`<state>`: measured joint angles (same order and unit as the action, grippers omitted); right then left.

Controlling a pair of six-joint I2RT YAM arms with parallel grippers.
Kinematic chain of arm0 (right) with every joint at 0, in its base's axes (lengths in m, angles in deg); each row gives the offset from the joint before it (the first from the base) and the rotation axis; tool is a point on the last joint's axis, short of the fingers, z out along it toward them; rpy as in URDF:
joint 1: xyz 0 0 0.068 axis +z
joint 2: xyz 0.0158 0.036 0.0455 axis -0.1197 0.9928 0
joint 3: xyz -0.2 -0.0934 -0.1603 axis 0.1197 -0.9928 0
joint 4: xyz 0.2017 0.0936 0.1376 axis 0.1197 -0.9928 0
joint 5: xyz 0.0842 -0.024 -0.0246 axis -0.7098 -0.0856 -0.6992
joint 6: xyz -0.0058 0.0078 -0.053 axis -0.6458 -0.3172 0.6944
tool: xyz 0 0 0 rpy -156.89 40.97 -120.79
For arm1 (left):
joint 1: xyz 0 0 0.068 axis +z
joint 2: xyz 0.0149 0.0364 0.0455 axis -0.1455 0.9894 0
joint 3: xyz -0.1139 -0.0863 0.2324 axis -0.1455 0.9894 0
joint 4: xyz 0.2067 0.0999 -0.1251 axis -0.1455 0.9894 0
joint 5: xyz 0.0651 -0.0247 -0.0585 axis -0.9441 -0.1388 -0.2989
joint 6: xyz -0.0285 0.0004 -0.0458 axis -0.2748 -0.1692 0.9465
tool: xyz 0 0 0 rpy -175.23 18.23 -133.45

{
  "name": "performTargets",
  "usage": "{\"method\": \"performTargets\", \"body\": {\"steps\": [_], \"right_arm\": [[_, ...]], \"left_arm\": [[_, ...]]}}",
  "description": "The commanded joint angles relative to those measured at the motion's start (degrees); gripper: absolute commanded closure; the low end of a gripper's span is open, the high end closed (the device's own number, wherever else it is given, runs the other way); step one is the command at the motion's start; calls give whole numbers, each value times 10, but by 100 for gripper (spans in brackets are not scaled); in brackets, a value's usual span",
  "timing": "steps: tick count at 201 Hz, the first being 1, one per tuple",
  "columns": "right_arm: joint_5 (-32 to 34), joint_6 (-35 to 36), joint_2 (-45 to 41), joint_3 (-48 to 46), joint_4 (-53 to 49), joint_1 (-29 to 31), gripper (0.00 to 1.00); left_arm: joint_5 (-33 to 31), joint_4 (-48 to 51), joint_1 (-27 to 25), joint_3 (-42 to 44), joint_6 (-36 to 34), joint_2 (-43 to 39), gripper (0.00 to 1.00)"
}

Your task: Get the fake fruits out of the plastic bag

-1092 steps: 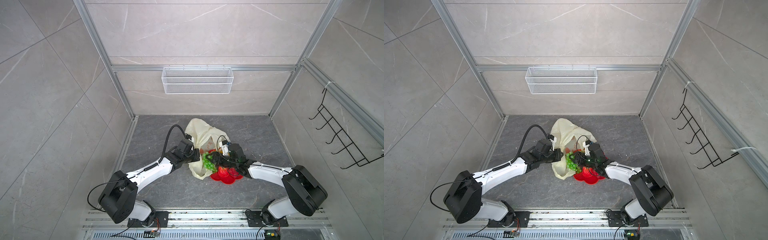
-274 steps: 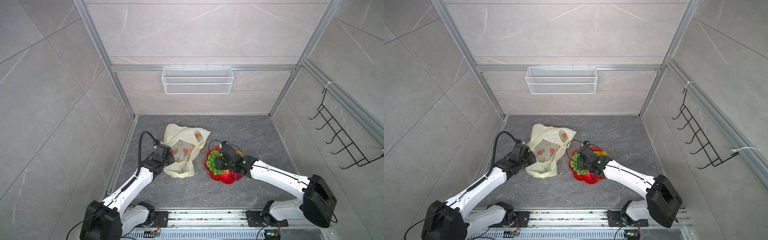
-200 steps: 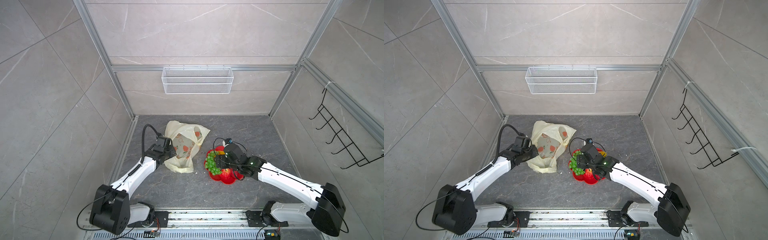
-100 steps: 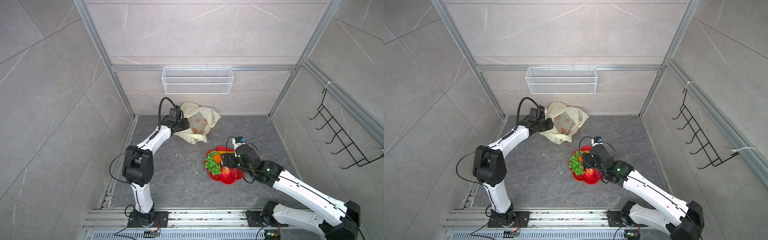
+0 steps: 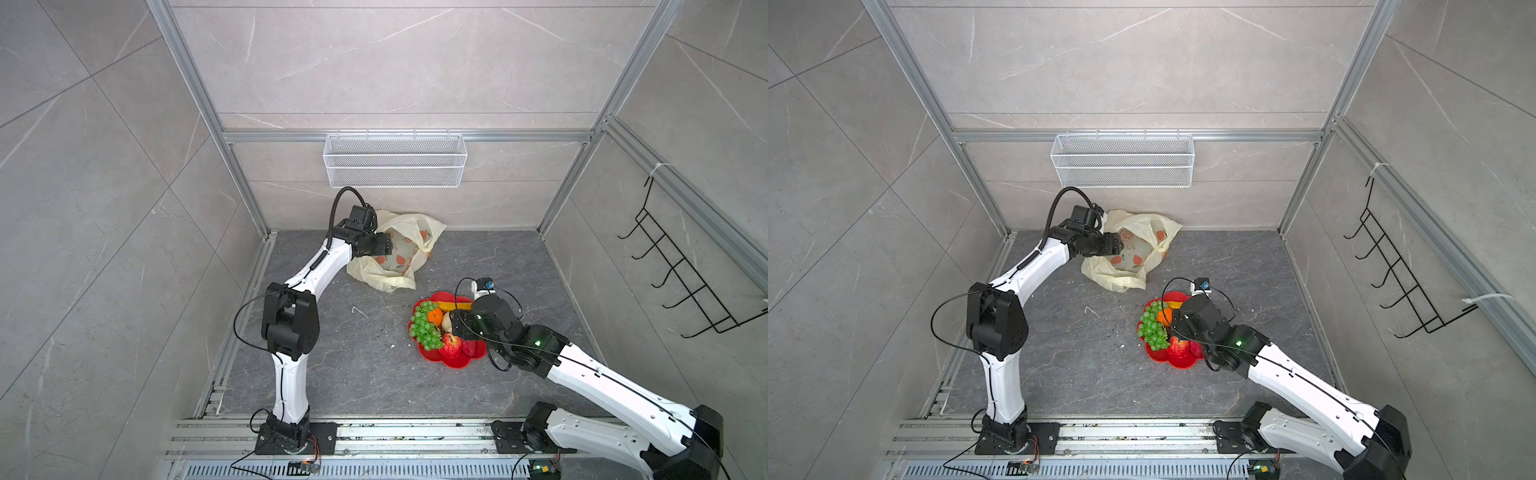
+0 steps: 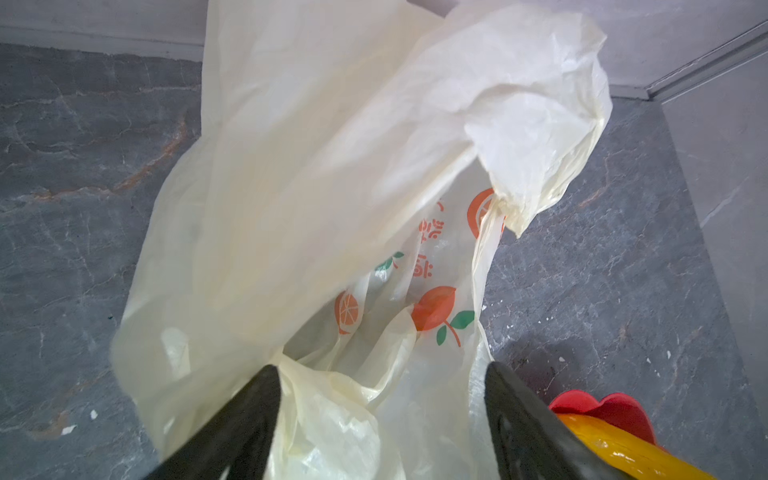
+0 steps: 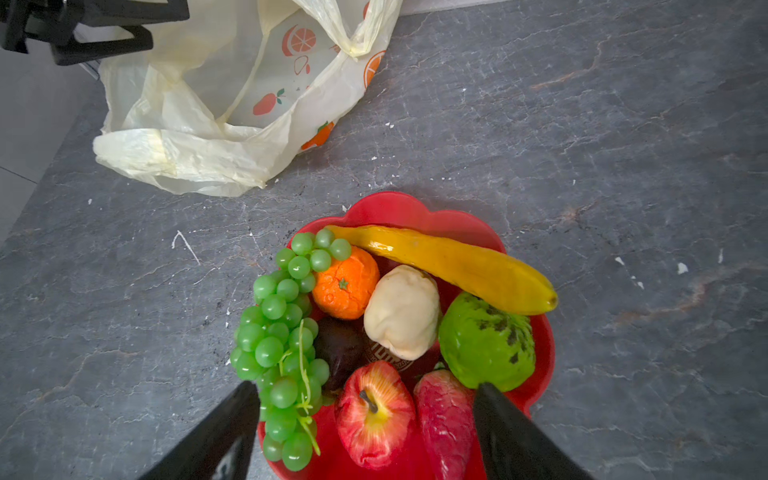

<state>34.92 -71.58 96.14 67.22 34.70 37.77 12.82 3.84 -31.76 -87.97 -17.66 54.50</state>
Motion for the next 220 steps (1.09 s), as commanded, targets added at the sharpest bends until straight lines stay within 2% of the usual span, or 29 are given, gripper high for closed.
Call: {"method": "performTargets", "body": {"steps": [1,10,14,34,50,71,93,112,122,144,161,196,220], "right_arm": [[18,-16,-2,12,-17,-3,16],[21,-19,-7,11,-17,-5,16],[23,-20,-8,11,-18,-5,16],[44,-29,-18,9,-28,-8,16],[52,-31,-28,4,-29,-8,16],[58,-32,-43,-8,-25,-8,16],[65,-33,-58,-23,-18,-8,16],[73,-33,-66,-33,-13,-8,16],[74,-33,-66,-37,-7,-7,16],[73,-34,-57,-41,3,-8,16],[68,-39,-49,-42,9,-8,16],[65,-42,-52,-49,10,-8,16],[66,-44,-68,-58,10,-8,16]], "left_arm": [[-64,74,-16,-34,-9,-52,12],[-80,99,-20,-45,-5,-65,2],[-87,111,-24,-51,-2,-71,0],[-134,164,-46,-69,15,-113,0],[-155,163,-66,-23,41,-179,0],[-154,107,-96,115,79,-293,1],[-135,41,-124,288,146,-403,9],[-90,-23,-145,429,226,-463,15],[-88,-58,-170,487,269,-483,17],[-107,-143,-241,588,365,-498,22],[-126,-215,-284,638,413,-488,26],[-136,-278,-343,647,453,-416,32],[-114,-327,-355,648,465,-366,39]]}}
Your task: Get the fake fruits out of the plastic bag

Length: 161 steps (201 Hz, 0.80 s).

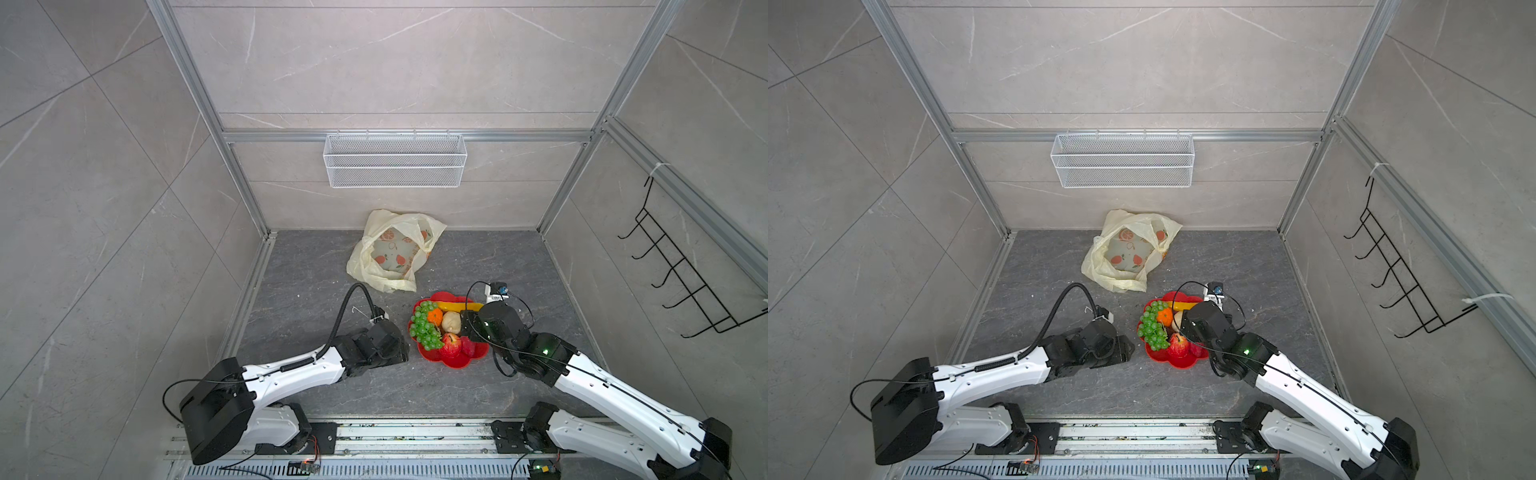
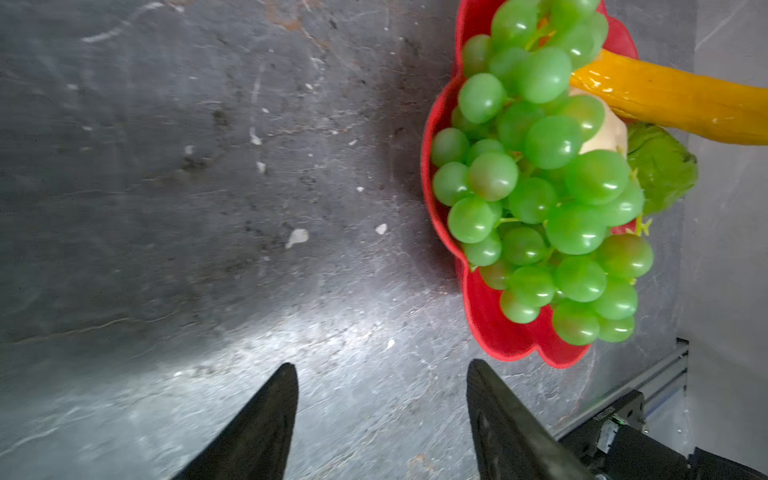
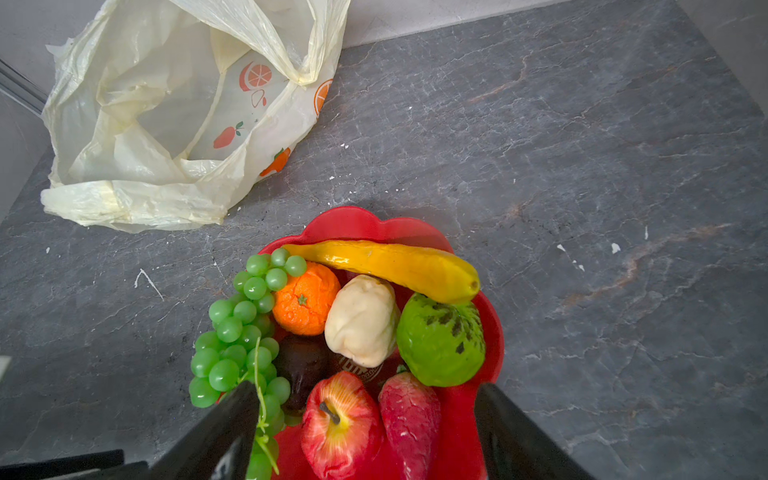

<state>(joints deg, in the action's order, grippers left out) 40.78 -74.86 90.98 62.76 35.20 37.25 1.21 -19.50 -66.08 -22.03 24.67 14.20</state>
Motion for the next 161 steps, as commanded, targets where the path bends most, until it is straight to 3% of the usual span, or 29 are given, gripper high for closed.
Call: {"method": "performTargets", "body": {"steps": [1,37,127,161], "right_arm": [[7,-12,-17,-14,5,-3,16],[8,-15,-40,-28,2,-3,16],[3,-19,-27,-32,5,-3,16],[2,-17,-17,-27,2,-3,16]], "left_arm": [[3,-95,-12,-12,42,39,40],[22,-119,-17,-28,47,91,48],[39,-129,-23,-50,44,137,56],[48,-128,-23,-67,49,156,70]]}}
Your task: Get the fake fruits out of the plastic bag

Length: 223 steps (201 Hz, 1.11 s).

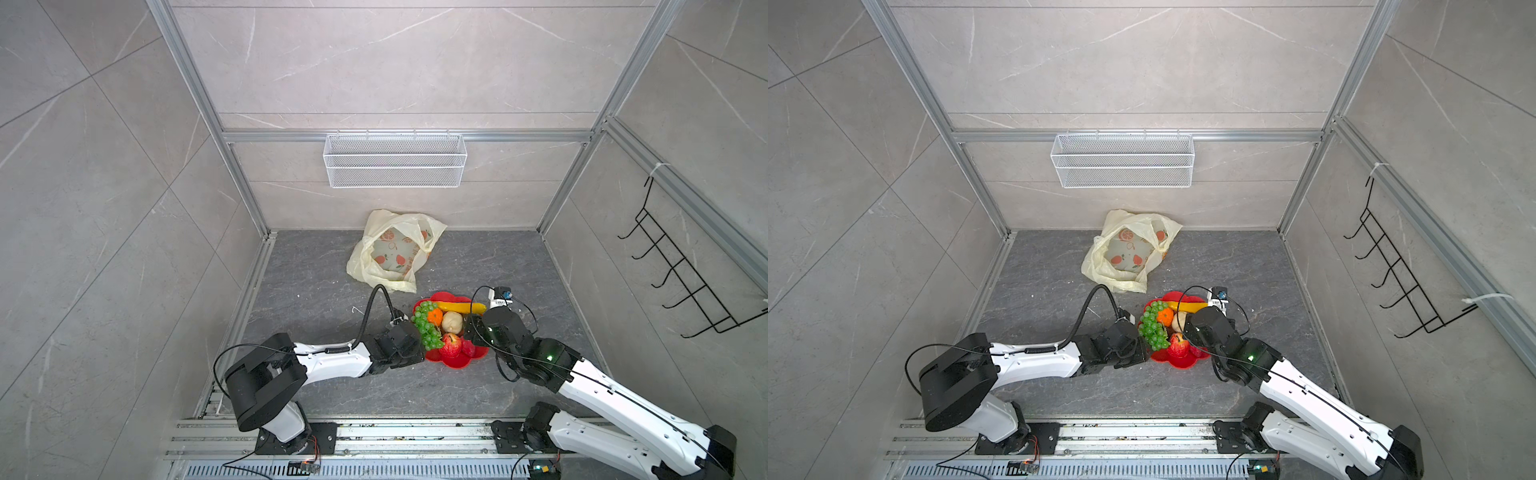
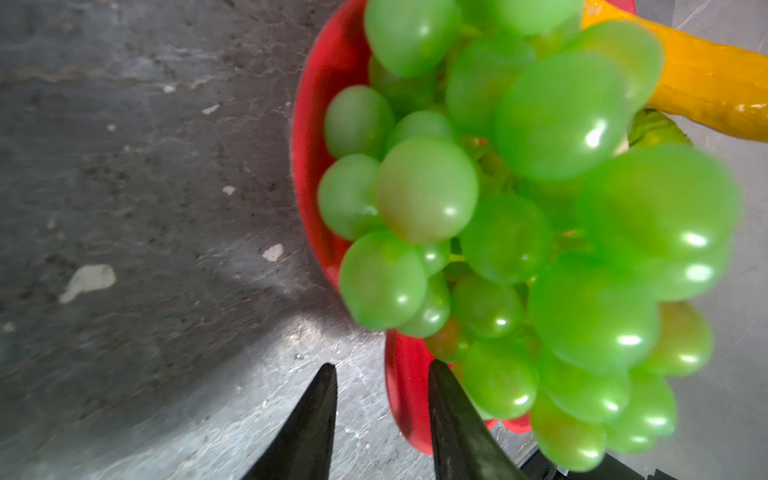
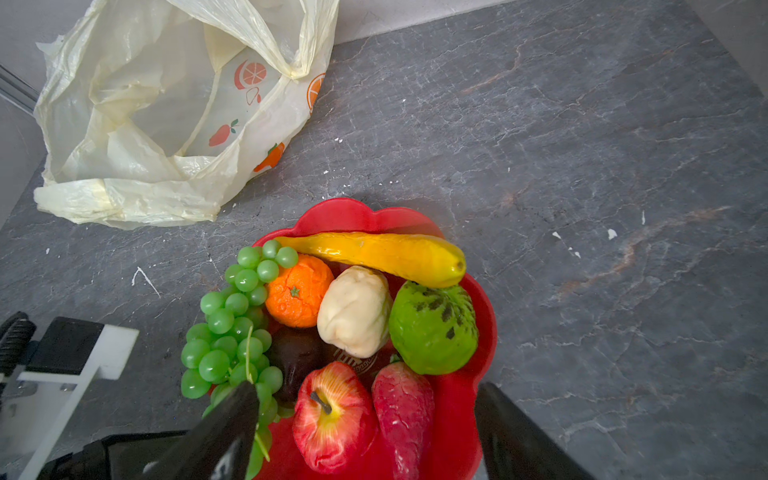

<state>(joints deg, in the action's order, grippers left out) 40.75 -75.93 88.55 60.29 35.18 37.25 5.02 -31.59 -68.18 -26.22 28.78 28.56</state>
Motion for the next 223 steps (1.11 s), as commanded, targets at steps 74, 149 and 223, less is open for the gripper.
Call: {"method": "performTargets", "body": {"steps": [74,149,223], "right_arm": [[5,-1,18,4,-2,-3,16],[8,2,25,14,-7,-3,16],[23,0,21,11,-18,-3,16]], "left_arm": [[-29,91,-4,-49,0,-2,82],[-38,106,4,-30,8,-18,93],[-37,121,55,30,-28,-96,97]]}}
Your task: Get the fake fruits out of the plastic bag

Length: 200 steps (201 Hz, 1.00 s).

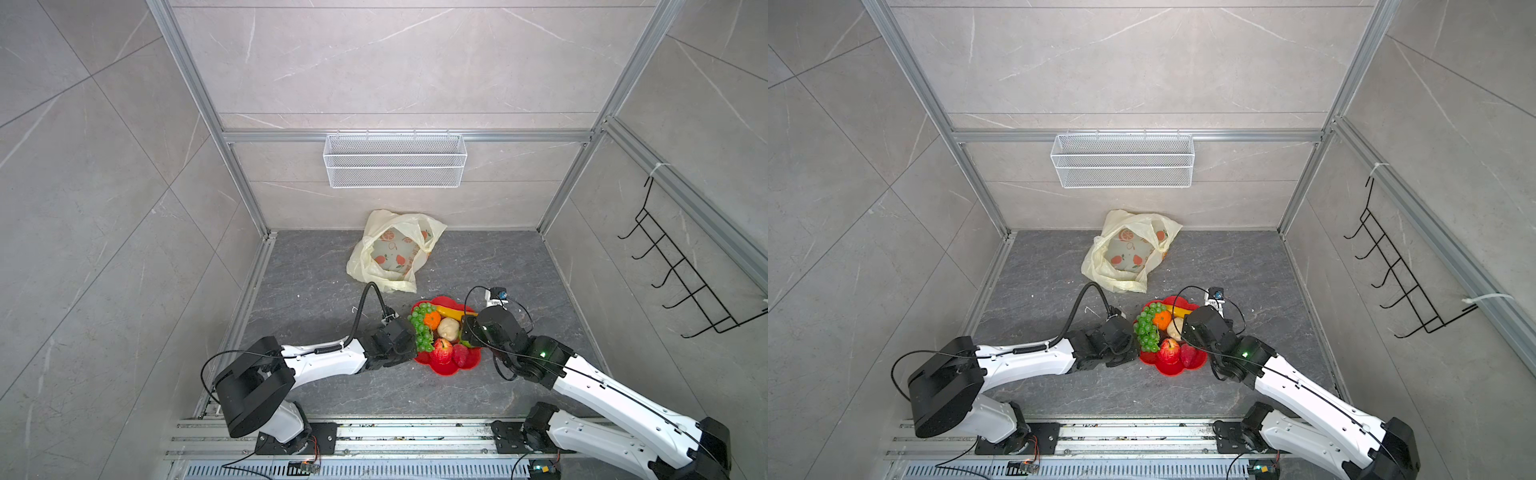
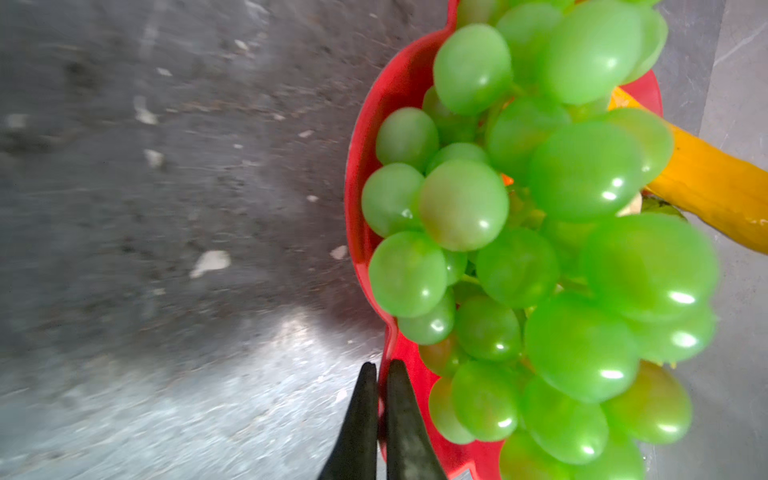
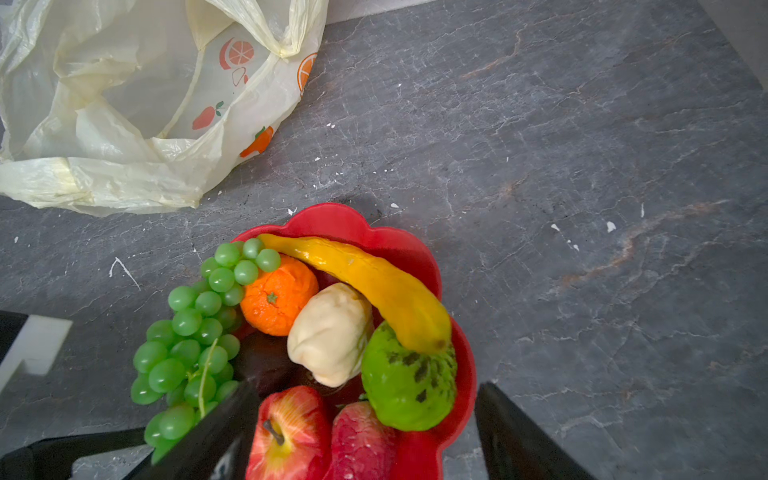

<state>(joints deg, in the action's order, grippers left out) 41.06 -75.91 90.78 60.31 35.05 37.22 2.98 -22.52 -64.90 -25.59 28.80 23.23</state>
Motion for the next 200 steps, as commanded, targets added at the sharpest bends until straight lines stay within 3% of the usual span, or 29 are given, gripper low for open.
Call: {"method": "performTargets", "body": {"steps": [1,41,114,143,174,200], "right_arm": [[20,0,-2,11,-17,-2,16],[38,2,-9,15,-28,-3,15],[42,-3,-1,25,-29,-2,15],[39,-5,2,28,-30,-3,16],[47,-7,-4,34,-40,-3,15],[59,-1,-21,42,-55,-4,14]], "left_arm": [[-17,30,23,24,-30,-44,97],[-24,70,49,64,-62,-114,98],[-29,86,65,137,-56,-203,95],[-30,87,65,141,-57,-215,83],[-37,105,65,141,-67,-233,62],[-40,124,65,175,-66,-283,54]]}}
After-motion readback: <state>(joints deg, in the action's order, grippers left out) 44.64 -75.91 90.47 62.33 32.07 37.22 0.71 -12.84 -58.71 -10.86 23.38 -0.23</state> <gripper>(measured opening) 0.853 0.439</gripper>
